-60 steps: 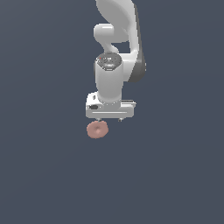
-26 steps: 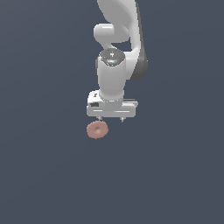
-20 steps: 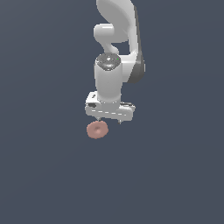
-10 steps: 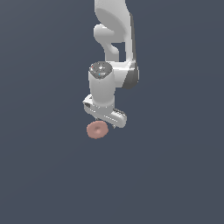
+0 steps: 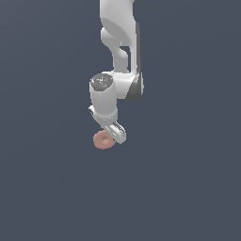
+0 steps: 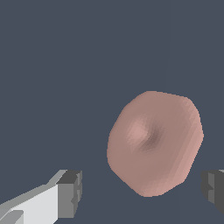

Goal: Pick up the object and move it to a goal position.

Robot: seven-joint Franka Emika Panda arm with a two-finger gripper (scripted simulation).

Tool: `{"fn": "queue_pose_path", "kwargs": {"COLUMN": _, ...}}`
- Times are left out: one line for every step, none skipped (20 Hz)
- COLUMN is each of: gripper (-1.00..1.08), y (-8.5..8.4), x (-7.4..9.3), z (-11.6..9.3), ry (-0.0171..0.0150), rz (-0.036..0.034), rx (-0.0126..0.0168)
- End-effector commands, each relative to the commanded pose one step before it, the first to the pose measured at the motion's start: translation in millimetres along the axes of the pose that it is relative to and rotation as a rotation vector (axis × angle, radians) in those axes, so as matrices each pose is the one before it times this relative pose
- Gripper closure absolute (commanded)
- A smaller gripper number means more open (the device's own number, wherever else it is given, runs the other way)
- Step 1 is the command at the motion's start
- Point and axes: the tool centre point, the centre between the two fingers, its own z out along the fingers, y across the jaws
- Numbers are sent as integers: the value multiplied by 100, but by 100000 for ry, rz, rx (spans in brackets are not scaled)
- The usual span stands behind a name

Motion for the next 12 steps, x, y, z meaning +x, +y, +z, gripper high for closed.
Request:
{"fn": "queue_pose_path", "kwargs": {"gripper": -92, "y": 633, "x": 244, "z": 659, "ry": -59, "rz": 8698, "rx": -138}}
{"fn": "queue_pose_path", "kwargs": {"gripper": -92, "y": 234, "x": 112, "z": 244, "ry": -6, "rz": 3232, "rx": -65}}
{"fn": "queue_pose_path", "kwargs": {"gripper": -92, "y": 220, "x": 113, "z": 229, "ry": 4, "rz": 3058, "rx": -64}}
{"fn": "queue_pose_path", "kwargs": {"gripper": -92, "y": 206, "x": 114, "z": 214, "ry": 12, "rz": 2885, "rx": -63}}
{"fn": "queue_pose_path", "kwargs": {"gripper": -92, "y": 192, "x": 113, "z": 200, "ry": 19, "rz": 2710, "rx": -61}}
{"fn": "queue_pose_path", "kwargs": {"gripper": -92, "y": 178, "x": 111, "z": 186, "ry": 25, "rz": 2537, "rx": -58}}
{"fn": "queue_pose_path", "kwargs": {"gripper": -92, "y": 164, "x": 107, "z": 172, "ry": 29, "rz": 2362, "rx": -55}}
{"fn": "queue_pose_path", "kwargs": {"gripper": -92, "y": 151, "x": 104, "z": 158, "ry": 33, "rz": 2188, "rx": -52}}
{"fn": "queue_pose_path", "kwargs": {"gripper": -92, "y": 138, "x": 99, "z": 145, "ry": 34, "rz": 2014, "rx": -48}}
{"fn": "queue_pose_path", "kwargs": {"gripper": -92, "y": 124, "x": 92, "z": 131, "ry": 35, "rz": 1838, "rx": -44}}
{"fn": "queue_pose_path", "kwargs": {"gripper": -92, "y": 112, "x": 86, "z": 118, "ry": 35, "rz": 1664, "rx": -39}}
{"fn": "queue_pose_path", "kwargs": {"gripper": -92, "y": 99, "x": 79, "z": 105, "ry": 34, "rz": 1489, "rx": -35}}
